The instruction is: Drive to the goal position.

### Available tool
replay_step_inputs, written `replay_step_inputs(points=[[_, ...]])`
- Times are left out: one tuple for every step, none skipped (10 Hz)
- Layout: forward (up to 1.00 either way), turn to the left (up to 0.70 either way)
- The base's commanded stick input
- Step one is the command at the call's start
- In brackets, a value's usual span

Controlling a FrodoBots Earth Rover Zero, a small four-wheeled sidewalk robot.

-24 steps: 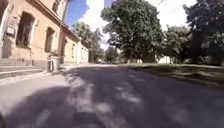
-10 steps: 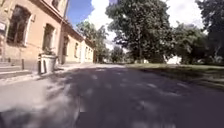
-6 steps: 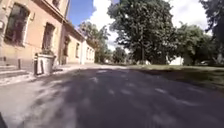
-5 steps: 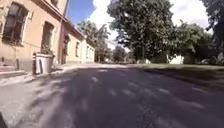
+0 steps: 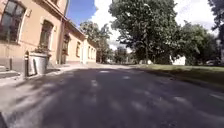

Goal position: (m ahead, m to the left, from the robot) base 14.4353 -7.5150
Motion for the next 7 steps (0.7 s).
replay_step_inputs(points=[[1.0,0.0],[1.0,0.0],[1.0,0.0],[1.0,0.0],[1.0,0.0],[1.0,-0.13],[1.0,-0.4]])
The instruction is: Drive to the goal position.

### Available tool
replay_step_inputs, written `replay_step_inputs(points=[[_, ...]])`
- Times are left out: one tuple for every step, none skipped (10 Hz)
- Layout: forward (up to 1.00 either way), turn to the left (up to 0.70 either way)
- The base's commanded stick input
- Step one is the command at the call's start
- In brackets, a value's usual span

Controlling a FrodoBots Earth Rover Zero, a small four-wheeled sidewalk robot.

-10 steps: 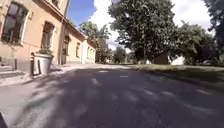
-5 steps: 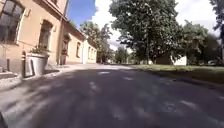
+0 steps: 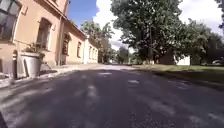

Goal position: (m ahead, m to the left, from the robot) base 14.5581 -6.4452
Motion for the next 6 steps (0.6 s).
replay_step_inputs(points=[[1.0,-0.4],[1.0,-0.4],[1.0,-0.4],[1.0,-0.24],[1.0,-0.03],[1.0,0.0]])
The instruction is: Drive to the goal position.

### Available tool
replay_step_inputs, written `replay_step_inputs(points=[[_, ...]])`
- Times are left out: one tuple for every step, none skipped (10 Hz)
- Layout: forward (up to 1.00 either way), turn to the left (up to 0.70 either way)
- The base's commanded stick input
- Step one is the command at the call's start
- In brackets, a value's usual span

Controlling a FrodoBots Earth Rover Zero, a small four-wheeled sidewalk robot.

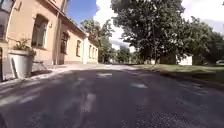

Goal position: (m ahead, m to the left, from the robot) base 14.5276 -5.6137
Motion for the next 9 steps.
replay_step_inputs(points=[[1.0,0.0],[1.0,0.0],[1.0,0.0],[1.0,0.0],[1.0,0.0],[1.0,0.0],[1.0,0.0],[1.0,0.0],[1.0,0.0]])
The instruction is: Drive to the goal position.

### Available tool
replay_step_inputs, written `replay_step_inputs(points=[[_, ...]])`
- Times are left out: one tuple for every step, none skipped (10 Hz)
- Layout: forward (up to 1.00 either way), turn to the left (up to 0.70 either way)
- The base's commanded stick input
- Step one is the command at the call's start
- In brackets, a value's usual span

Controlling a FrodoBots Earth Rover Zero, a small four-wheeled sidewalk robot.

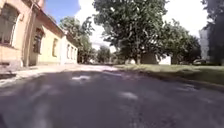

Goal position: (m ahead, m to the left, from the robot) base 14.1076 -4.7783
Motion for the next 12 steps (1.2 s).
replay_step_inputs(points=[[1.0,0.0],[1.0,0.0],[1.0,0.0],[1.0,0.0],[1.0,0.0],[1.0,0.0],[1.0,0.0],[1.0,0.0],[1.0,0.0],[1.0,0.0],[1.0,0.0],[1.0,0.0]])
